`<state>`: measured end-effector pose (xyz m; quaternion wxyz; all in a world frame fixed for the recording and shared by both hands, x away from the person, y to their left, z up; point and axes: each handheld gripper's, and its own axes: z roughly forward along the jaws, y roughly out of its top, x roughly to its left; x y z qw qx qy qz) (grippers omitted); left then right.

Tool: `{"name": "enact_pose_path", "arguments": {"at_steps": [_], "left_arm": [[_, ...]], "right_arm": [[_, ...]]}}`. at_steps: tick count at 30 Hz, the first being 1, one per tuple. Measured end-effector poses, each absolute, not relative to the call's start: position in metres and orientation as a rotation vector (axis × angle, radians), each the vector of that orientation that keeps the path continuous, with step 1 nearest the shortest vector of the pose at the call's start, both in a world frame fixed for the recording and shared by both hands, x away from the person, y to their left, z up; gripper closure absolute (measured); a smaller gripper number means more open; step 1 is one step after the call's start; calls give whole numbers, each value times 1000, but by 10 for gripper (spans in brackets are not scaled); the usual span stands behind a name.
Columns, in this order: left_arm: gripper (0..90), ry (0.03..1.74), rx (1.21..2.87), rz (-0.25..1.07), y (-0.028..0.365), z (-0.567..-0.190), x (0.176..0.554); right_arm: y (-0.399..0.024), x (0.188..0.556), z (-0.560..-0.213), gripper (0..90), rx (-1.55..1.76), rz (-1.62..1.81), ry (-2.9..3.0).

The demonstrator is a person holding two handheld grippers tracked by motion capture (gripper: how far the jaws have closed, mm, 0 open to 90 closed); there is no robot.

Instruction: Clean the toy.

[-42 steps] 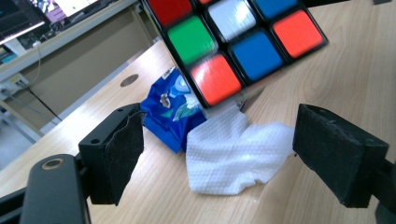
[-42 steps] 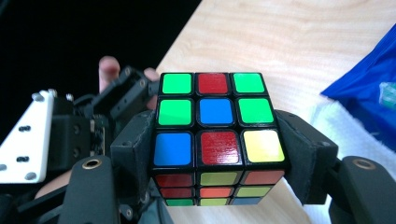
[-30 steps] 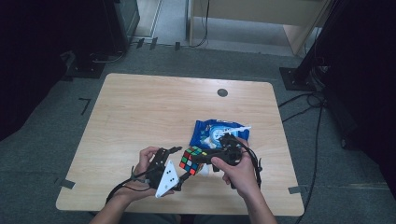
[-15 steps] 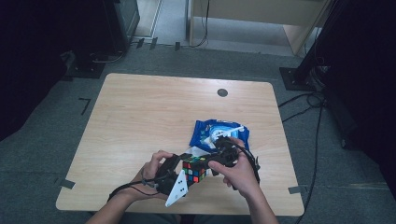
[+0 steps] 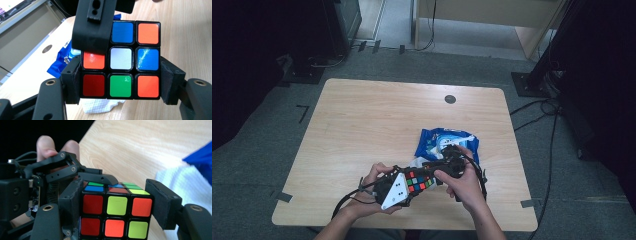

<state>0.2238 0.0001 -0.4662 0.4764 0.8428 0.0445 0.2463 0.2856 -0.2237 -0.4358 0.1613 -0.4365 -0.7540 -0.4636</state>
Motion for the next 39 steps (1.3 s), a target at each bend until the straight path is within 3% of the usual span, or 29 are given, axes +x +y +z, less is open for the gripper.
{"name": "enact_pose_path", "arguments": {"at_steps": [14, 17, 20, 30, 39], "left_arm": [[341, 212, 2011, 505, 16, -470, 231], [342, 239, 2017, 507, 22, -472, 236], [342, 309, 1982, 481, 35, -471, 243], [342, 476, 1848, 386, 62, -464, 258], [342, 519, 1818, 371, 69, -463, 262]], "right_arm": [[-222, 280, -434, 326, -1219, -1512, -2182], [-228, 279, -432, 406, -1226, -1582, -2163], [-239, 278, -432, 401, -1273, -1636, -2175], [-235, 279, -468, 410, -1401, -1505, -2512], [-216, 275, -490, 427, -1374, -1374, -2722]]}}
